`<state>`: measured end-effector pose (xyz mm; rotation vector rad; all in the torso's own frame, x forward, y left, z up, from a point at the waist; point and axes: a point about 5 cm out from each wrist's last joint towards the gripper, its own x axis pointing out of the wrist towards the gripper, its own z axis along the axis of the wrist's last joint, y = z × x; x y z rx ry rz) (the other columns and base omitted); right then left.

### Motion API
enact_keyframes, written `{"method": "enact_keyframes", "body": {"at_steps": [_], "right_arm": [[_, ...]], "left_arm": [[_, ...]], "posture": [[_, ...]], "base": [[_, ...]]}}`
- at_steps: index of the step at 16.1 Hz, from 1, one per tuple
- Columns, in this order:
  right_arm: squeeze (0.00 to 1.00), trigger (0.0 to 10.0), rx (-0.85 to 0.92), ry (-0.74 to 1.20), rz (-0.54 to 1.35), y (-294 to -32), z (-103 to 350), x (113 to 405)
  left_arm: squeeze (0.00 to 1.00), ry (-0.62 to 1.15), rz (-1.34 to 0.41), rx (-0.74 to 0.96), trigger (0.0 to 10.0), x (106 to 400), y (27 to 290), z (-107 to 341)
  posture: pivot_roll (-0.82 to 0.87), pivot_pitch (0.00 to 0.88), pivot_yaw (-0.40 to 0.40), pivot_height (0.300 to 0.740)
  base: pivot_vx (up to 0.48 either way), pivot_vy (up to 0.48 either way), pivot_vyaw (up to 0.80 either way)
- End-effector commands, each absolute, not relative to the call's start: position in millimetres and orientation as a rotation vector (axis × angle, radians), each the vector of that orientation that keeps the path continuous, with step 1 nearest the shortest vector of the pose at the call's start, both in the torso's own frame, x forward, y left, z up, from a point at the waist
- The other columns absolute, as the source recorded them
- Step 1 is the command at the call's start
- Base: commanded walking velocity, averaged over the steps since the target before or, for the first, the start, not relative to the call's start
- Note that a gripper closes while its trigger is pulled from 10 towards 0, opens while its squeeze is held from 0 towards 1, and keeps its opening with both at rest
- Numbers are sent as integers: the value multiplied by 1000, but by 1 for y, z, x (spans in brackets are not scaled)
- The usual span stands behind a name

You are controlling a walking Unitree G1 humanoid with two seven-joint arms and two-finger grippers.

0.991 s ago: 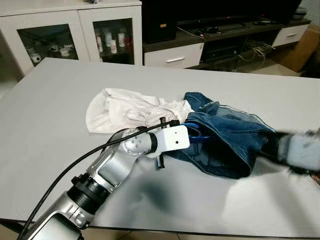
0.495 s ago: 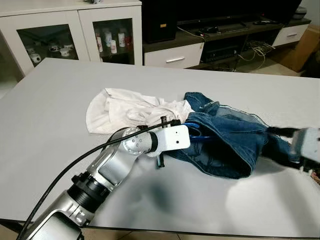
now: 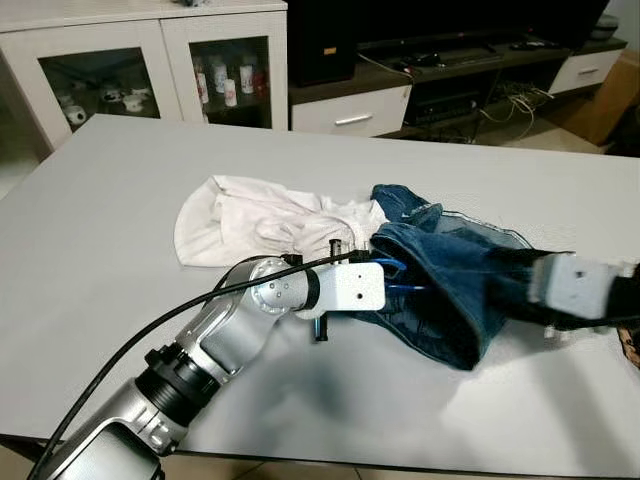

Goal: Hang hanger

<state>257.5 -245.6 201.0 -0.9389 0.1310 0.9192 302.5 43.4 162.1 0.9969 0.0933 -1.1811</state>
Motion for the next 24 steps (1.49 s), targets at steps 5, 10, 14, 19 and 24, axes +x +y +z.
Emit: {"method": "enact_keyframes", "body": {"at_steps": [5,10,14,19,24], "right_arm": [[0,10000,-981,125,1014,-227,186,262],[0,10000,-1011,95,1009,-217,179,271],[0,6706,-1019,110,1033,-212,170,273],[0,0,-1004,158,1076,-210,161,274],[255,0,-1003,188,1041,-215,157,278]], "left_arm": [[0,-3,-1248,1031,10000,299,23,181],[0,-25,-1282,1033,10000,296,18,184],[0,-86,-1304,1023,10000,293,12,191],[0,-176,-1356,1011,10000,284,7,199],[0,-204,-1359,1009,10000,284,7,204]], "posture": [[-56,40,-29,740],[-60,39,-26,740],[-56,39,-31,740],[-49,38,-33,740],[-43,36,-35,740]], "base": [[0,0,0],[0,0,0],[0,0,0],[0,0,0],[0,0,0]]}}
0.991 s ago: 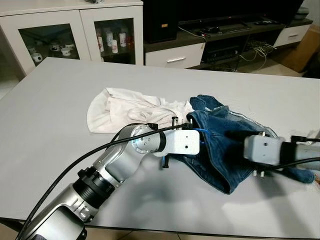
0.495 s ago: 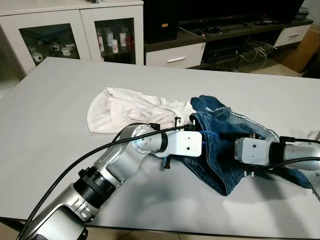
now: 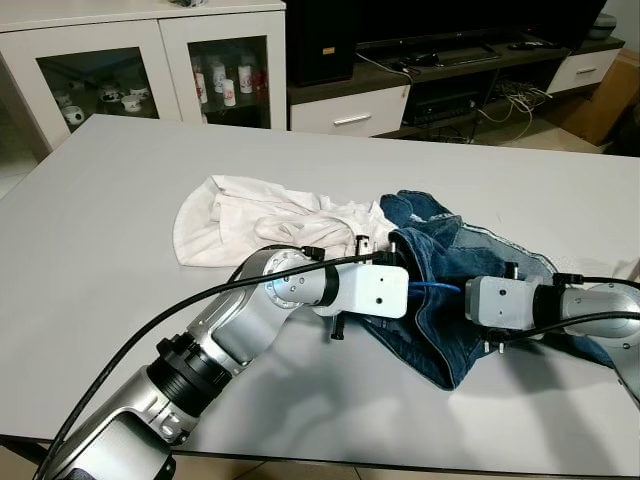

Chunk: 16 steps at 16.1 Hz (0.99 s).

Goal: Hang hanger

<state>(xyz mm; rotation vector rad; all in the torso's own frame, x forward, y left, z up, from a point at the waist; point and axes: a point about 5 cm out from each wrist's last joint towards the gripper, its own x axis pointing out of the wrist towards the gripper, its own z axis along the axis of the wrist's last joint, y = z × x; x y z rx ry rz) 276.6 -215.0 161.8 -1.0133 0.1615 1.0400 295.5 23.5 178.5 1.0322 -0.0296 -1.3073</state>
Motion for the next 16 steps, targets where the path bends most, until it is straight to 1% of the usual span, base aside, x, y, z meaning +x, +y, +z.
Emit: {"method": "enact_keyframes", "body": {"at_steps": [1,2,5,8,10,12,13,14,16], "right_arm": [[137,0,-993,187,1038,-215,157,278],[0,0,-968,182,1034,-215,158,278],[0,0,-962,183,1036,-218,160,278],[0,0,-884,140,976,-224,166,281],[0,0,-844,140,986,-227,165,278],[0,0,-837,177,988,-240,162,270],[0,0,-834,211,962,-254,160,267],[0,0,-822,222,945,-261,160,266],[0,0,-799,221,946,-263,160,264]], "left_arm": [[0,-205,-1360,1010,10000,283,7,204],[0,-205,-1363,1013,10000,283,8,203],[0,-202,-1363,1019,10000,284,9,203],[0,-212,-1352,1022,10000,286,7,204],[0,-219,-1349,1025,10000,286,6,204],[0,-231,-1334,1040,10000,287,8,205],[0,-230,-1322,1040,10000,289,11,205],[0,-226,-1312,1045,10000,290,14,204],[0,-228,-1301,1050,10000,291,14,204]], "posture": [[-44,35,-35,740],[-46,34,-35,740],[-51,35,-37,740],[-55,37,-42,740],[-43,37,-45,740],[-38,39,-49,740],[-38,40,-50,740],[-35,40,-51,740],[-33,37,-53,740]], "base": [[0,0,0],[0,0,0],[0,0,0],[0,0,0],[0,0,0],[0,0,0],[0,0,0],[0,0,0],[0,0,0]]}}
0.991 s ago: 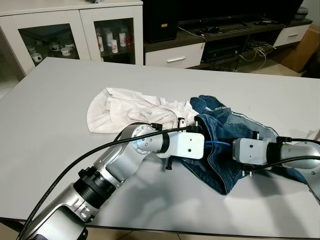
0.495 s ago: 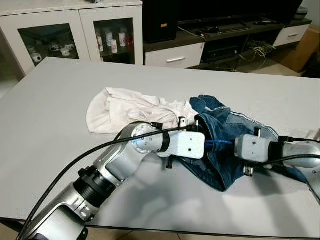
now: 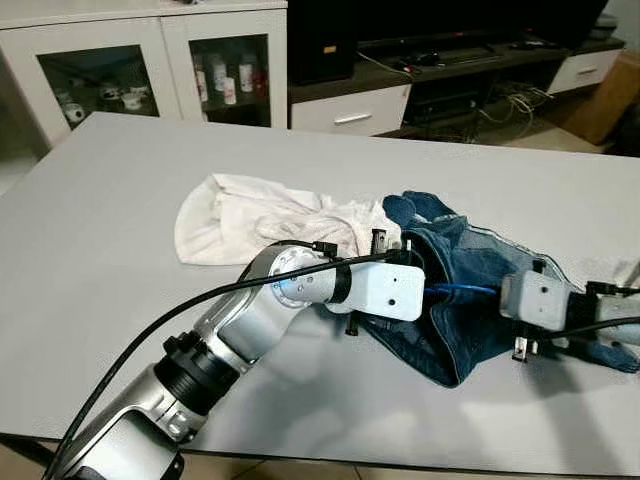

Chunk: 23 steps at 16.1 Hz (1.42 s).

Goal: Hang hanger

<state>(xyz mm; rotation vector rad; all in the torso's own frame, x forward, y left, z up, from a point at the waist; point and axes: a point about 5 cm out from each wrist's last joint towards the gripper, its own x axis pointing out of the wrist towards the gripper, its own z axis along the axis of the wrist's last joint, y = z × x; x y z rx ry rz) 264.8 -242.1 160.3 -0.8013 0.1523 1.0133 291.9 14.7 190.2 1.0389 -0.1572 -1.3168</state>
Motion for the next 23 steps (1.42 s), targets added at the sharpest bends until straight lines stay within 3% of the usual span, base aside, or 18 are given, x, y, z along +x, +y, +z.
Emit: {"method": "enact_keyframes", "body": {"at_steps": [1,4,5,6,12,13,14,19,23], "right_arm": [[0,0,-790,220,945,-263,160,263],[0,0,-780,218,938,-266,159,262],[0,0,-779,215,938,-265,160,262],[0,0,-776,208,937,-264,160,262],[0,0,-775,214,923,-265,158,263],[0,0,-775,219,919,-267,157,263],[0,0,-781,229,913,-270,156,262],[0,0,-792,266,820,-297,162,254],[0,0,-714,200,770,-302,172,249]], "left_arm": [[0,-235,-1297,1052,10000,291,15,204],[0,-248,-1291,1071,10000,295,21,205],[247,-234,-1298,1036,10000,296,26,205],[1000,-215,-1324,999,10000,295,29,205],[1000,-277,-1386,1069,10000,290,43,205],[412,-285,-1354,1099,10000,295,48,205],[0,-269,-1343,1103,10000,298,57,205],[0,-150,-1282,982,10000,304,102,205],[0,17,-1386,622,10000,291,104,180]], "posture": [[-33,37,-53,740],[-34,36,-53,740],[-35,36,-53,740],[-37,36,-52,740],[-34,39,-54,740],[-34,38,-53,740],[-35,39,-53,740],[-51,45,-49,740],[-57,43,-31,740]], "base": [[0,0,0],[0,0,0],[0,0,0],[0,0,0],[0,0,0],[0,0,0],[0,0,0],[0,0,0],[0,0,0]]}}
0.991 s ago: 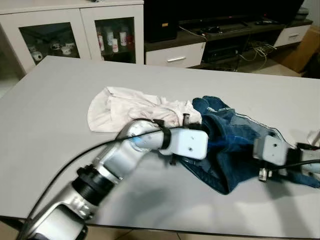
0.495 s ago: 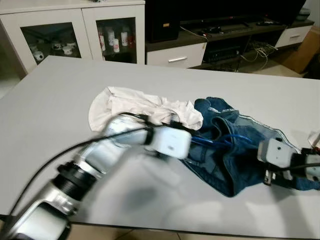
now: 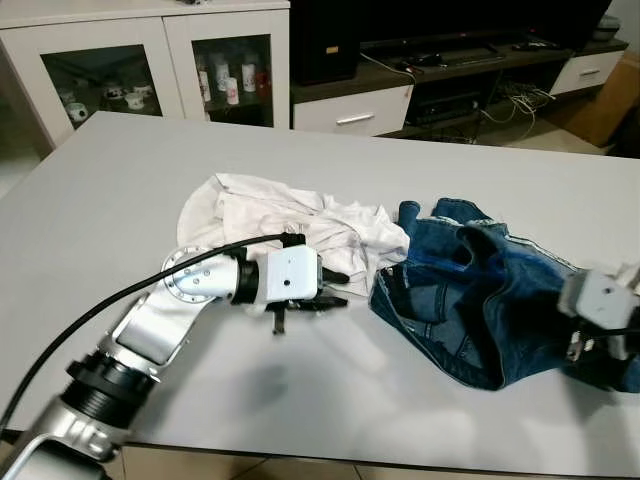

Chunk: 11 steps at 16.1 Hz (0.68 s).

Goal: Hang hanger

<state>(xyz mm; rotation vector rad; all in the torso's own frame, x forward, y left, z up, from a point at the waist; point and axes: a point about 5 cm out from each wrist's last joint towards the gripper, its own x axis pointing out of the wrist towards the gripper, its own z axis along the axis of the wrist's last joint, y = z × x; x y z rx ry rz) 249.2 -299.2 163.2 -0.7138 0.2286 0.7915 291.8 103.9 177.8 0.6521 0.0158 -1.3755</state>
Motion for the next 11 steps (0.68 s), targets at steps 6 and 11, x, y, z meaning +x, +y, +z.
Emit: {"method": "enact_keyframes", "body": {"at_steps": [6,11], "right_arm": [[0,0,-624,81,854,-267,168,242],[0,0,-642,-24,858,-245,180,247]], "left_arm": [[1000,251,-1457,231,10000,281,98,147],[1000,407,-1392,252,10000,283,92,120]], "posture": [[-67,46,-12,740],[-66,50,-10,740]], "base": [[0,0,0],[0,0,0]]}}
